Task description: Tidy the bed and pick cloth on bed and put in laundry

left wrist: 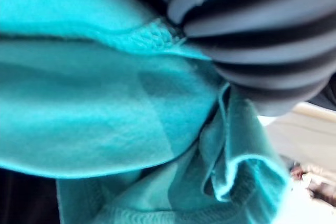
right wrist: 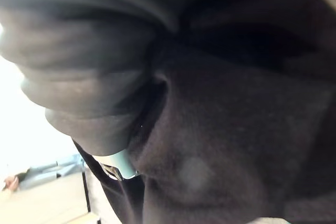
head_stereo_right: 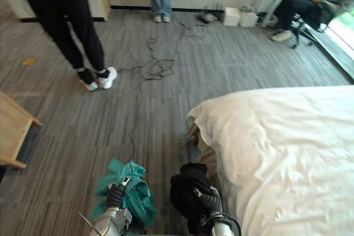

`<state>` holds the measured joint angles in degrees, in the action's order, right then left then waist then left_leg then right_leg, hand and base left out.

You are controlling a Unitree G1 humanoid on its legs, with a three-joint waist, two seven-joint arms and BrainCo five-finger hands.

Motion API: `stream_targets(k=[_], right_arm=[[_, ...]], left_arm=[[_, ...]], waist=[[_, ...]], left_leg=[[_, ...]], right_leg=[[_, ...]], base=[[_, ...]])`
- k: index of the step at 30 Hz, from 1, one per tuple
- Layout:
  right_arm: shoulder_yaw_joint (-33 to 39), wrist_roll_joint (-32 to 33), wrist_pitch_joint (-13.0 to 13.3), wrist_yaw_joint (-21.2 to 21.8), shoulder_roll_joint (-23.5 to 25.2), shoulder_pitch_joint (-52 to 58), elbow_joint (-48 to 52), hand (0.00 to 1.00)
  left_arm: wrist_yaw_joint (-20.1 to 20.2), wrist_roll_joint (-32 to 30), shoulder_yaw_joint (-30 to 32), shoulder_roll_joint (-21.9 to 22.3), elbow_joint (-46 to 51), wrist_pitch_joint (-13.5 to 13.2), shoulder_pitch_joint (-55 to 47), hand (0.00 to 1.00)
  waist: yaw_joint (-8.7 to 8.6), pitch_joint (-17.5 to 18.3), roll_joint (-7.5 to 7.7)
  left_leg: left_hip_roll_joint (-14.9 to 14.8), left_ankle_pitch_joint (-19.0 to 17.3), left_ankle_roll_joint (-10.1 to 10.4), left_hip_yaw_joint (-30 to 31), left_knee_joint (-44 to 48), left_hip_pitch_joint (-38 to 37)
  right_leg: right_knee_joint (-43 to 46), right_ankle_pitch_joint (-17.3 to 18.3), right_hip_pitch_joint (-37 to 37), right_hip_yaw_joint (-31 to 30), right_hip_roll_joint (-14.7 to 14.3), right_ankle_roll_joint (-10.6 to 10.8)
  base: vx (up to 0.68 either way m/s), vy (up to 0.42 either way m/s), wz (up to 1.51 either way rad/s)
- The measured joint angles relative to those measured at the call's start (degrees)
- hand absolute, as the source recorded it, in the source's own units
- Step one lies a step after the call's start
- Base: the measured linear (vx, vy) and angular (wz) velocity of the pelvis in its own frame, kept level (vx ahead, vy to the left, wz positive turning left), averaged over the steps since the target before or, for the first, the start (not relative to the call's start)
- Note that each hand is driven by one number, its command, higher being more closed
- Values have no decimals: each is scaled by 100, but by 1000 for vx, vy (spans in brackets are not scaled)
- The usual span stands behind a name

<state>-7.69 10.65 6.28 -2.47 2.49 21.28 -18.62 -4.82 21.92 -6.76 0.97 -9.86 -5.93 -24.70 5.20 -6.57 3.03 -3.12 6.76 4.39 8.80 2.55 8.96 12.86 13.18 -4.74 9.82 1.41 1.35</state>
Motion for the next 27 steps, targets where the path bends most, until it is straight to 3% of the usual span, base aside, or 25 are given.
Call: stream_targets(k=[1,2,3,4,5,7,9,11,12,19,27], right_arm=[[-31,-18,3,3,-24,15,26,100],[-27,-70,0,-6,-16,37,101,100],[-33,-109,-4,-10,-5,38,153,100],[-34,-197,-5,-10,-56,82,333,100],[-18,-235,-5,-10,-133,117,366,100],[-24,-302,-20,-14,-160,118,320,100],[-45,-441,-6,2,-189,103,321,100],[-35,-515,-4,23,-191,111,272,100],[-240,-671,2,273,-400,-187,-318,100],[-240,-620,15,269,-396,-262,-596,100],[-286,-172,0,214,-408,-371,-1472,100]], left_arm=[[40,4,3,26,5,2,-41,100],[100,4,46,38,14,1,-18,100],[106,4,93,41,15,2,-8,100],[121,-3,109,67,12,-1,-23,100],[133,-8,49,75,-2,-3,-79,100],[214,-21,3,17,-152,-29,-13,100],[240,-21,-16,-122,-422,-90,83,100],[251,-11,-58,-233,-719,-89,266,100],[590,-126,-271,-521,-1091,-128,338,100],[574,-136,-349,-521,-1155,-128,399,100],[292,-375,-1129,-572,-1995,-89,1138,100]], waist=[[-15,-66,-64],[28,-167,-80],[27,-244,-47],[10,-385,-198],[-32,-398,-298],[-91,-415,-265],[-129,-387,-124],[-136,-375,-105],[-281,-346,-13],[-291,-341,-5],[-347,-349,-23]], left_leg=[[28,32,-96,-225,145,163],[-40,-258,-537,-759,375,310],[-111,-479,-703,-1182,723,477],[-399,-852,-759,-1816,1702,792],[-457,-950,-707,-1961,1815,794],[-238,-829,-637,-1925,1503,651],[133,-398,-693,-1877,662,339],[378,25,-770,-1750,-92,77],[842,412,-947,-1379,-848,-265],[837,401,-960,-1409,-849,-309],[807,351,-913,-1409,-850,-586]], right_leg=[[-6,0,-16,219,67,0],[-46,-2,-17,356,131,-3],[-110,-2,-37,404,155,-3],[-224,1,-180,505,121,-5],[-215,54,-189,565,76,6],[-139,134,-187,625,234,72],[-123,138,-161,653,494,91],[-132,95,-125,590,591,154],[-705,62,-551,120,682,441],[-704,61,-585,100,683,440],[-539,124,-804,92,668,398]], base=[[-60,36,74],[-73,51,66],[-43,46,52],[-37,68,46],[-62,103,56],[-67,116,35],[-44,116,34],[-22,75,36],[-5,24,11],[0,0,0],[-27,-46,2]])
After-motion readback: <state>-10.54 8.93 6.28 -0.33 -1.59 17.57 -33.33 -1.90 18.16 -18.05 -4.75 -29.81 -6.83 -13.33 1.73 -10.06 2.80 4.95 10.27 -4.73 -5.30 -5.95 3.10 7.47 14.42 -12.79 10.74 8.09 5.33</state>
